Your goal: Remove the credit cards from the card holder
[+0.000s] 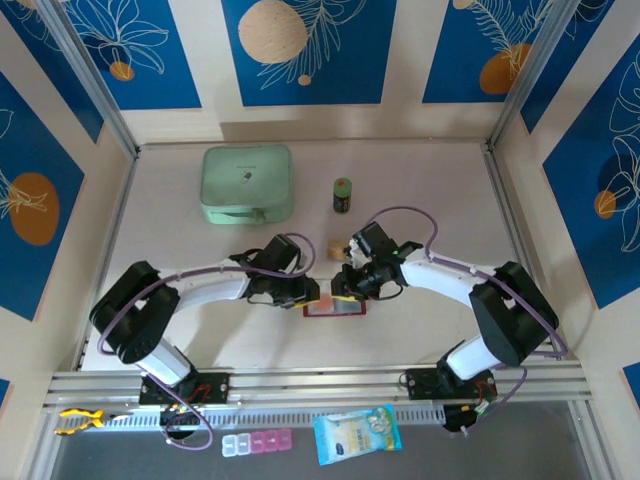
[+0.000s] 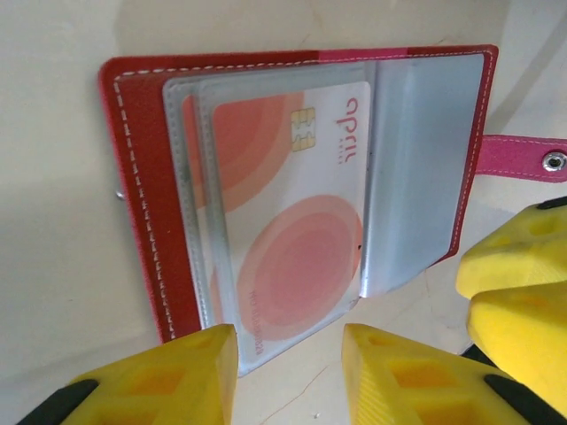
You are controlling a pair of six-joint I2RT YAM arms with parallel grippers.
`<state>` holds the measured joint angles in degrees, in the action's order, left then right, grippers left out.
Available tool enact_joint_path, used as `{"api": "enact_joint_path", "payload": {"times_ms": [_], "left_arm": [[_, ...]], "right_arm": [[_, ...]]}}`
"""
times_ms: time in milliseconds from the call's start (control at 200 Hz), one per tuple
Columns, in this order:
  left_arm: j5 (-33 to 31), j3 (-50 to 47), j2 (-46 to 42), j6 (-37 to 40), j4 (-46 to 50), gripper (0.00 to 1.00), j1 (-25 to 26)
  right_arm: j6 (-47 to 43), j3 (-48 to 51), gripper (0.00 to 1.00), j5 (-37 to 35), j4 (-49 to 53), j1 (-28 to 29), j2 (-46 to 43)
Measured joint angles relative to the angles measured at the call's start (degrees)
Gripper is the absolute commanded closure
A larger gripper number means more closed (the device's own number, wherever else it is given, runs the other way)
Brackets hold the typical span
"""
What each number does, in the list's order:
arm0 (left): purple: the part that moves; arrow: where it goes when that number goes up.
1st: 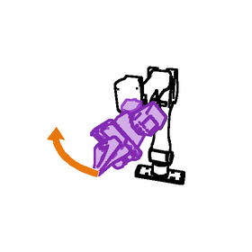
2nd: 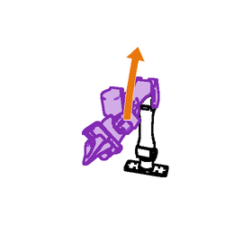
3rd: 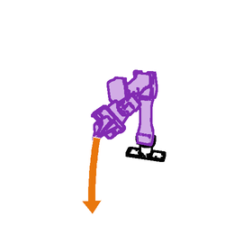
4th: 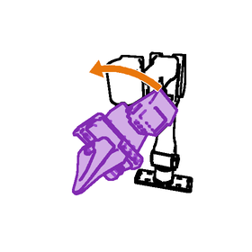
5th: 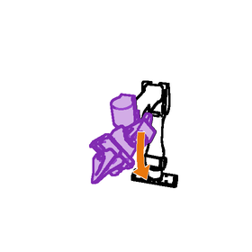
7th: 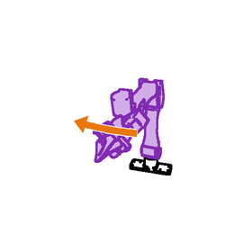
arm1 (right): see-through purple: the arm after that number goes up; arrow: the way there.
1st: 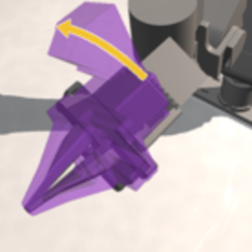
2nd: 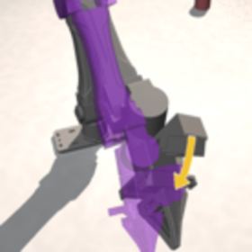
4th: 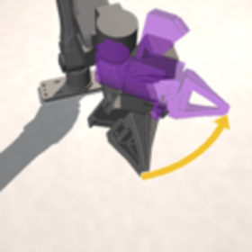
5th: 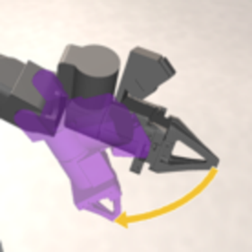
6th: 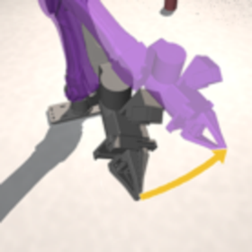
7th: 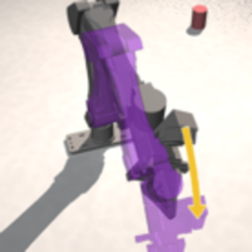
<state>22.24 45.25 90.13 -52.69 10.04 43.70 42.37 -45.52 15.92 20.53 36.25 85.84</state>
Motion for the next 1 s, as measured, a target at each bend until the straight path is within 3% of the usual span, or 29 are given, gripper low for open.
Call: {"api": "enact_joint_path", "payload": {"times_ms": [340,655,1000], "left_arm": [[0.24,-1.09,-0.42,0.04,-1.73,0.75,-1.86],[1.14,-1.07,0.15,0.68,-2.84,0.91,-2.91],[1.7,-1.07,2.84,1.42,-2.97,0.94,-3.19]], "right_arm": [[0.13,-2.4,0.74,-0.74,-0.13,0.72,3.56],[0.13,-3.56,0.74,-0.79,-0.13,0.9,4.83],[0.13,-3.65,0.74,-0.76,-0.22,0.92,6.14]]}}
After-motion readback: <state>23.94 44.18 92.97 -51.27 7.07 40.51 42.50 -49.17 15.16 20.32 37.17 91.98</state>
